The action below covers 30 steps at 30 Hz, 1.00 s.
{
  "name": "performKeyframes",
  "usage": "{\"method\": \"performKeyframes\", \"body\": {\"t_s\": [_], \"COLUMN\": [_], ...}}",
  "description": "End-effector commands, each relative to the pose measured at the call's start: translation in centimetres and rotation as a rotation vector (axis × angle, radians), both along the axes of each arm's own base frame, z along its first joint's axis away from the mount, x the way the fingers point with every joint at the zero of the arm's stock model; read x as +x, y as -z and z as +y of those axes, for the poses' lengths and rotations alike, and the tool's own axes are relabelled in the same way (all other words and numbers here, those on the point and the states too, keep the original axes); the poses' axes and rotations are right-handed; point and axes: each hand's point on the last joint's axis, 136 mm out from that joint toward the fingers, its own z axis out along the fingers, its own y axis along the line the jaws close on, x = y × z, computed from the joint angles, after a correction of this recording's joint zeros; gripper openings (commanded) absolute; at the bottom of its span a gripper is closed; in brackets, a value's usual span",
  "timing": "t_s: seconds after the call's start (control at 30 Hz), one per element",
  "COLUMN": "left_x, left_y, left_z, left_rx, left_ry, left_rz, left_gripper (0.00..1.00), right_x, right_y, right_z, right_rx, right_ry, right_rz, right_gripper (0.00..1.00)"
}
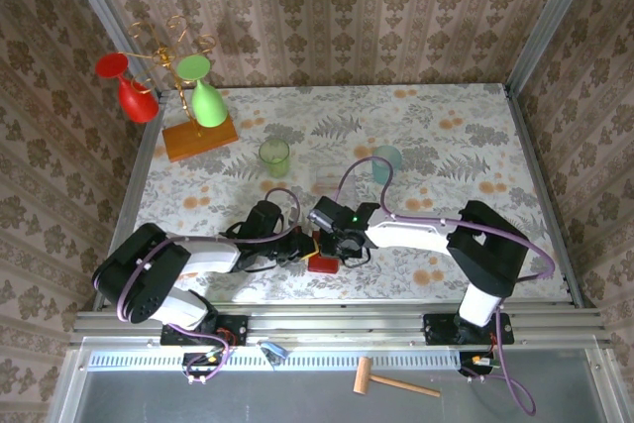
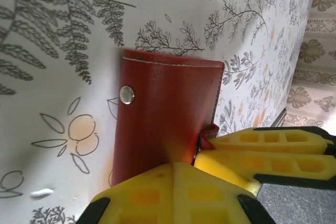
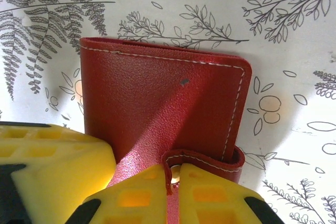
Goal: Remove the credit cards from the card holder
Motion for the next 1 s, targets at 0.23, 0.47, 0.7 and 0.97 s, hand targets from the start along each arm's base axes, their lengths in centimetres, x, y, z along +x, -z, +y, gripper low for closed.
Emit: {"method": "performKeyframes", "body": {"t_s": [0.23,0.47,0.7,0.97], "left_x": [-0.3,-1.1,-0.9,0.1], "left_y": [2.2,3.8,3.1,0.7], "left_z": [1.4,2.3,2.3,1.5], "left_rx": [0.104,0.144,0.145,0.124], "left_ry": [-0.039,-0.051,-0.053,-0.040], "left_rz": [0.057,0.102,0.094,0.049], "left_gripper": [0.04,0.03,0.03,0.04], "right_x": [0.2,0.3,-0.1,-0.5], "right_y": [-0.3,-0.6,-0.4,-0.3], "right_z": [-1.1,-2.3,-4.9,-6.1], "right_rx": [0.112,0.184,0.116,0.061], "right_ry": [0.016,0.048,0.098,0.135], "right_rz": [-0.062,-0.082,-0.061,-0.028], "right_gripper": [0.05,0.04,0.14,0.29]}}
